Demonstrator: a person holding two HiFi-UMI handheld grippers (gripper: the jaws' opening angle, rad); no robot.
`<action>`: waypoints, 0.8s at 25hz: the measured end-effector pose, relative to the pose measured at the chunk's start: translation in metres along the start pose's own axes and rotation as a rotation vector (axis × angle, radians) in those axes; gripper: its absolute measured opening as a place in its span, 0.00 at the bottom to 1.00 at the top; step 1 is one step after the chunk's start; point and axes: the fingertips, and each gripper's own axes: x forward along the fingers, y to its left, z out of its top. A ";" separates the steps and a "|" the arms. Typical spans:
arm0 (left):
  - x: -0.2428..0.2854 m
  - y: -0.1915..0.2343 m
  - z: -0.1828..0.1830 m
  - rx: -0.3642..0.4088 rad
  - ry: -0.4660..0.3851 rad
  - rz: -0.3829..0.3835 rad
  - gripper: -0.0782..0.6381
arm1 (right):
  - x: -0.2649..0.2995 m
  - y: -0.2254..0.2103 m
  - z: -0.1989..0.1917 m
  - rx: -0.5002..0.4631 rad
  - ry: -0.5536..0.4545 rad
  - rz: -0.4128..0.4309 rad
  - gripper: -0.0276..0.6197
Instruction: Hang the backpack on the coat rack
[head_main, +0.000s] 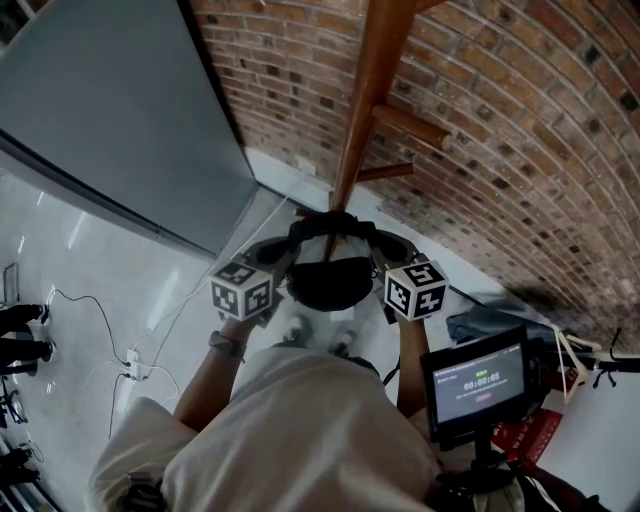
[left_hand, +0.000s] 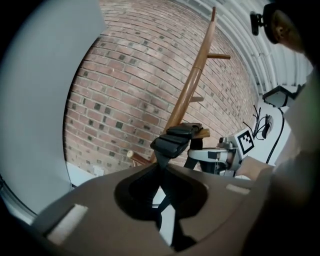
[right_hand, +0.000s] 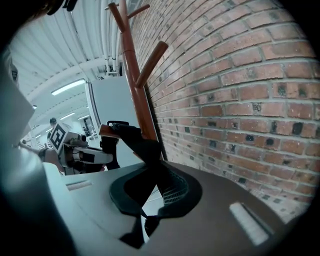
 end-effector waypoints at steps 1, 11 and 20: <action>0.001 -0.001 -0.002 0.000 0.005 -0.005 0.12 | 0.002 0.000 -0.002 0.000 0.006 -0.003 0.05; 0.016 -0.004 -0.014 -0.019 0.046 -0.030 0.12 | 0.023 0.004 -0.023 0.002 0.062 0.004 0.05; 0.032 -0.002 -0.025 -0.051 0.074 -0.037 0.12 | 0.035 0.006 -0.032 0.011 0.076 -0.003 0.05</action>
